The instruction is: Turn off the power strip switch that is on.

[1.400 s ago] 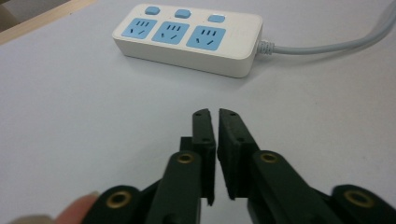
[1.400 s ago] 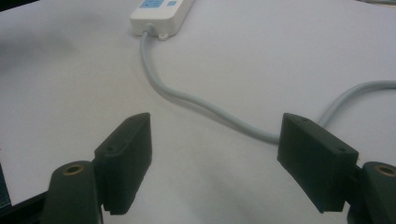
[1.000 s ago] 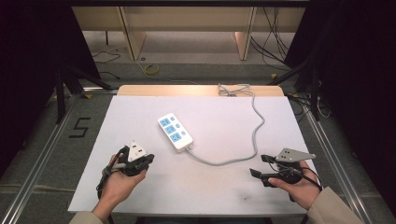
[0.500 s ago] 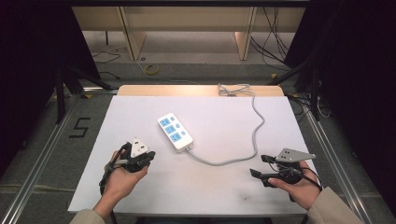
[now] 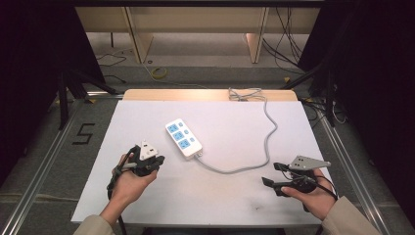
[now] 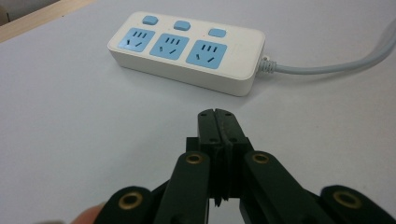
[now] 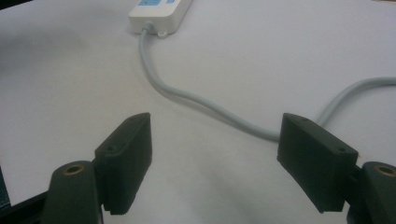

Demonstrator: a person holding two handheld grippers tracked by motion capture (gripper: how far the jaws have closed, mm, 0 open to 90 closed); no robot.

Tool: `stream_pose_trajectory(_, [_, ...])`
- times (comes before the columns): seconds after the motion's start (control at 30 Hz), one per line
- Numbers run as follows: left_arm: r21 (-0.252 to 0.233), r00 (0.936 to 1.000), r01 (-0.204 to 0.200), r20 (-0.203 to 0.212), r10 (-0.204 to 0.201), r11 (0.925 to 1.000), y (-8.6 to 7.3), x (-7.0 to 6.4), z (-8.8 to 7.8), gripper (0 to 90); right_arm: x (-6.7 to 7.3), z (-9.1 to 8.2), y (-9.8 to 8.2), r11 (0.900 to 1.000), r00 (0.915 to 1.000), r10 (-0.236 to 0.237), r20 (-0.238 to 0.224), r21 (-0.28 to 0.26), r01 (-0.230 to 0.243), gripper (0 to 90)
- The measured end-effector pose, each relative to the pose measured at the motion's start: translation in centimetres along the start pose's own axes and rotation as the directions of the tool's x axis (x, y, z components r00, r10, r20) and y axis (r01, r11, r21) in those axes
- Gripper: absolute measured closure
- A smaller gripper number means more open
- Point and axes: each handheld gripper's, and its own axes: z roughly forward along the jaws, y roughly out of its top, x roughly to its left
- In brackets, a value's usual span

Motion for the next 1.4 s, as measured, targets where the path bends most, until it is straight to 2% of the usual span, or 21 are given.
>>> stream_pose_trajectory(0.5, [0.007, 0.9998, 0.018, 0.002, -0.018, 0.9998, 0.7, 0.4, 0.4, 90.0, 0.0, 0.1, 0.0, 1.0, 1.0, -0.001, -0.002, 0.001, 0.001, 26.9])
stream_pose_trajectory(1.1, [0.02, 0.9999, 0.007, 0.015, -0.007, 0.9998, 1.9, 0.5, 1.4, 90.0, 0.0, 0.0, -0.1, 1.0, 1.0, 0.002, 0.004, 0.002, -0.002, 26.9])
stream_pose_trajectory(1.4, [0.023, 0.9995, 0.026, 0.016, -0.027, 0.9994, 2.3, 0.7, 1.9, 90.0, -0.1, 0.0, -0.2, 1.0, 1.0, 0.001, 0.005, 0.004, -0.001, 26.9])
